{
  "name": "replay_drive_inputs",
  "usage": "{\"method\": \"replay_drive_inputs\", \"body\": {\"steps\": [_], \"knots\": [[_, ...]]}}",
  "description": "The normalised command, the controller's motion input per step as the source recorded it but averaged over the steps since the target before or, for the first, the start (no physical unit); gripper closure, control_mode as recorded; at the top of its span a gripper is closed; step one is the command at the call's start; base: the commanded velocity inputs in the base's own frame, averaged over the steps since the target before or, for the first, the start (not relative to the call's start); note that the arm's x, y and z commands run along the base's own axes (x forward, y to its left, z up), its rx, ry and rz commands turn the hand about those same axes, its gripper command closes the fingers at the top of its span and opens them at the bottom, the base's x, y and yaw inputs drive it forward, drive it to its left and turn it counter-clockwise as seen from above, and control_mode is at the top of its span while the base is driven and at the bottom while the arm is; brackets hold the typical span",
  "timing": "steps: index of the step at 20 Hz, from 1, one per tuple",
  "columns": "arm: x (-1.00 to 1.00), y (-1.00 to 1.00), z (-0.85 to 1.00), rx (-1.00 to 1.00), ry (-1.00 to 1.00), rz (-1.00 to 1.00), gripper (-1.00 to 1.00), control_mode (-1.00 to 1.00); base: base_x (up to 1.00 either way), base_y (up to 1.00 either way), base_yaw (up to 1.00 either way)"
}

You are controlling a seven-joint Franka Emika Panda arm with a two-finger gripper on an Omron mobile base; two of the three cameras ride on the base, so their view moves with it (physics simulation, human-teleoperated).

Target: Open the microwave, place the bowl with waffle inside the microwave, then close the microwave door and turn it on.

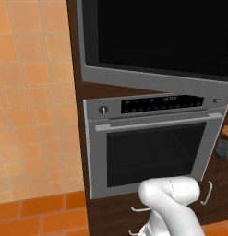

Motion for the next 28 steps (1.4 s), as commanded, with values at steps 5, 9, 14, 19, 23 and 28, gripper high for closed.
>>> {"method": "replay_drive_inputs", "body": {"steps": [5,9,14,19,23,28], "knots": [[-0.58,0.21,0.0,-0.07,0.02,0.0,1.0,-1.0,0.0,0.0,0.0],[-0.01,0.05,0.0,0.0,0.0,0.0,1.0,-1.0,0.0,0.0,0.0],[0.0,0.0,0.0,0.0,0.0,0.0,-1.0,-1.0,0.0,0.0,0.0],[0.0,0.0,0.0,0.0,0.0,0.0,-1.0,-1.0,0.0,0.0,0.0],[-0.01,0.0,0.0,0.0,0.0,0.0,-1.0,-1.0,0.0,0.0,0.0],[-0.67,-0.05,-0.01,0.0,0.0,0.07,-1.0,-1.0,0.0,0.0,0.0]]}}
